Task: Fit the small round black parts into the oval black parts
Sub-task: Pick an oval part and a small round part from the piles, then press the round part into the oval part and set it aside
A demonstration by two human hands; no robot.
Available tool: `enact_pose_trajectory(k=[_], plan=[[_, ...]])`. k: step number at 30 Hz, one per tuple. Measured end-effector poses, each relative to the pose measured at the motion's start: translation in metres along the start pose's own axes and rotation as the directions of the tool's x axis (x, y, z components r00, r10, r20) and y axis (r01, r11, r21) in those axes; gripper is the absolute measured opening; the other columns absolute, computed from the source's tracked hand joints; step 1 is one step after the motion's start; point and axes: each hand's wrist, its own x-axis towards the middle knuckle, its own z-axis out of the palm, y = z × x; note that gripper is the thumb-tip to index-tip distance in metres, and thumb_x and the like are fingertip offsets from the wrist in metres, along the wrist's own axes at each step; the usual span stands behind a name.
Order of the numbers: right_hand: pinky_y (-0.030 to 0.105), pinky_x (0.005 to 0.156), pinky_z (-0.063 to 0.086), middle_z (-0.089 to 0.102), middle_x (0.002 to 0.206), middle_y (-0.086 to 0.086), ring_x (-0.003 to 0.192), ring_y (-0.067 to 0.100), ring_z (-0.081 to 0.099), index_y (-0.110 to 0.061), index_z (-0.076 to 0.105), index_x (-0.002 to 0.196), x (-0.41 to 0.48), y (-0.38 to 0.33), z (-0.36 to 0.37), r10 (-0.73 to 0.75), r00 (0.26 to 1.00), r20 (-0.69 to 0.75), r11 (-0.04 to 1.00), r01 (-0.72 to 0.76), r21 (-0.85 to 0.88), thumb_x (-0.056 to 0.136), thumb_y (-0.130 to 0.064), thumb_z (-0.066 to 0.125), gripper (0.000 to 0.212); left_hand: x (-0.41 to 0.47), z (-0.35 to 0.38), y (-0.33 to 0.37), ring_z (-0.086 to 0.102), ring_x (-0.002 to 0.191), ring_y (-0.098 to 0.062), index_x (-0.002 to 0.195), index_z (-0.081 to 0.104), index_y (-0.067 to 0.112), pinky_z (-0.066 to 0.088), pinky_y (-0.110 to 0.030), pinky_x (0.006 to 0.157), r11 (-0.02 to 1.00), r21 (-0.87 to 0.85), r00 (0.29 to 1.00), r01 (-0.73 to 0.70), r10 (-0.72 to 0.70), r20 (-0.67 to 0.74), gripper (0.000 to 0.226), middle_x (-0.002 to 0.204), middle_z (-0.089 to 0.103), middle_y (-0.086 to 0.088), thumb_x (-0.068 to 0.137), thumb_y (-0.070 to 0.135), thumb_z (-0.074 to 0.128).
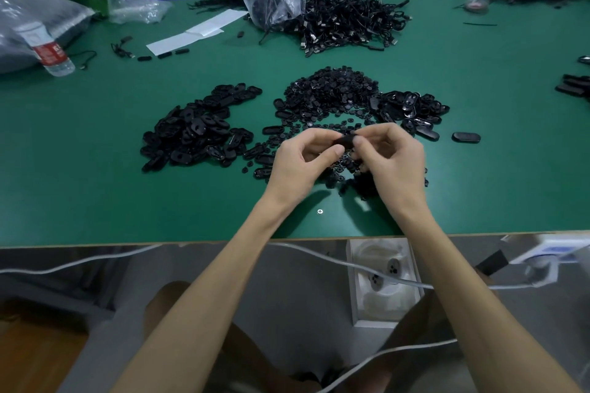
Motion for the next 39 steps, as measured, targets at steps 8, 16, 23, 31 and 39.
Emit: enact_pose_trajectory(k=[8,16,23,31,39], plan=[[0.02,0.085,0.057,0.077,0.096,0.004,0.092,0.006,0.075,-0.003,0.072,0.108,0.014,0.014,-0.01,0.329,0.876,-0.354,0.922,-0.216,0.322,0.097,-0.007,0.068,0.013,0.011,-0.033,-0.001,0.06,0.108,-0.011,0.122,0.067,0.012,0.05,-0.028,0.102,0.876,0.453,0.948,0.163,-0.012,-0.317,0.025,0.121,0.064,-0.002,0.103,0.002,0.055],[-0.002,0.09,0.039,0.053,0.136,-0.001,0.12,-0.002,0.051,-0.006,0.043,0.154,0.012,0.016,-0.007,0.332,0.912,-0.242,0.936,-0.286,0.207,0.099,-0.014,0.061,0.059,0.021,-0.09,-0.024,0.045,0.125,-0.039,0.126,0.06,-0.003,0.037,-0.046,0.107,0.366,0.862,0.933,0.351,-0.056,-0.356,0.033,0.132,0.052,-0.024,0.105,0.024,0.059],[0.032,0.124,0.011,0.035,0.165,-0.002,0.157,0.01,0.015,-0.015,0.057,0.146,0.007,0.008,-0.003,0.156,0.978,-0.135,0.959,-0.182,-0.215,0.098,-0.02,0.061,0.049,0.028,-0.097,-0.029,0.058,0.116,-0.038,0.12,0.072,0.004,0.04,-0.048,0.103,0.39,0.862,0.94,0.324,-0.033,-0.339,0.026,0.116,0.071,-0.017,0.103,0.022,0.065],[0.031,0.111,0.031,0.06,0.14,0.004,0.138,0.023,0.038,-0.01,0.067,0.133,0.004,0.008,0.009,0.093,0.966,0.24,0.799,0.071,-0.597,0.099,-0.03,0.068,0.04,0.023,-0.072,-0.019,0.055,0.116,-0.026,0.118,0.07,0.01,0.031,-0.044,0.106,0.607,0.739,0.934,0.292,-0.013,-0.358,0.025,0.12,0.065,-0.01,0.106,0.027,0.055],[0.02,0.087,0.028,0.062,0.109,0.002,0.115,0.021,0.044,-0.012,0.075,0.099,0.005,0.011,0.01,0.007,0.974,0.228,0.813,0.127,-0.568,0.094,-0.02,0.075,0.01,0.013,-0.014,0.004,0.07,0.079,-0.02,0.095,0.072,0.011,0.055,-0.034,0.078,0.957,0.277,0.994,0.089,-0.07,-0.079,0.013,0.086,0.072,-0.005,0.099,0.023,0.069]])
